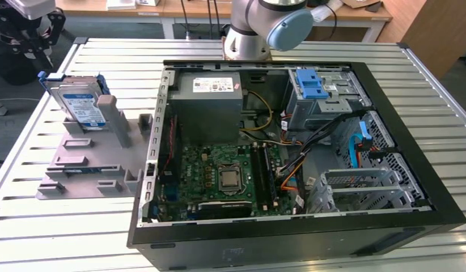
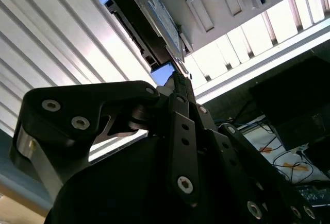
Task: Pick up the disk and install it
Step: 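Pick up the disk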
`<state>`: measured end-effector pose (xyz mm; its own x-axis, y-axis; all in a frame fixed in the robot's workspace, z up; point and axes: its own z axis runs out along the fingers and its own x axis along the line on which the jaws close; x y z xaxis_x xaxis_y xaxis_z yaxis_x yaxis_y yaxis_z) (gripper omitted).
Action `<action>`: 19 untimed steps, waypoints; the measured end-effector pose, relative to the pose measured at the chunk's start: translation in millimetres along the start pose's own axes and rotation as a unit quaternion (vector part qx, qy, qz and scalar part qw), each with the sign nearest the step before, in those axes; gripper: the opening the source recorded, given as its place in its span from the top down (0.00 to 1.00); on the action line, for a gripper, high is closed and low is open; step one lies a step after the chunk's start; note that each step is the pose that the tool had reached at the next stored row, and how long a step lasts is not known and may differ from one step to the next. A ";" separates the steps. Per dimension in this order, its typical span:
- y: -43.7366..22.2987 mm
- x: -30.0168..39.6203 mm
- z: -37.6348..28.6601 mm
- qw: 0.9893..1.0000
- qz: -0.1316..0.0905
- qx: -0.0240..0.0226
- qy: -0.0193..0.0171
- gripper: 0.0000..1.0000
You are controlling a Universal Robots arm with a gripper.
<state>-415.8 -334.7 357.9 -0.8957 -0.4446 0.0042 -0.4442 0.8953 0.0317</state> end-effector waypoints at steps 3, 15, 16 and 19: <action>0.0 0.1 0.0 1.000 -0.015 0.000 0.000 0.89; 0.1 0.1 0.1 0.997 -0.076 0.000 0.002 0.89; 0.1 0.1 0.1 0.997 -0.082 0.000 0.003 0.89; 0.1 0.1 0.2 0.995 -0.101 0.000 0.003 0.89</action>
<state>-416.0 -334.7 357.7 -0.7884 -0.6151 0.0043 -0.6147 0.7881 0.0317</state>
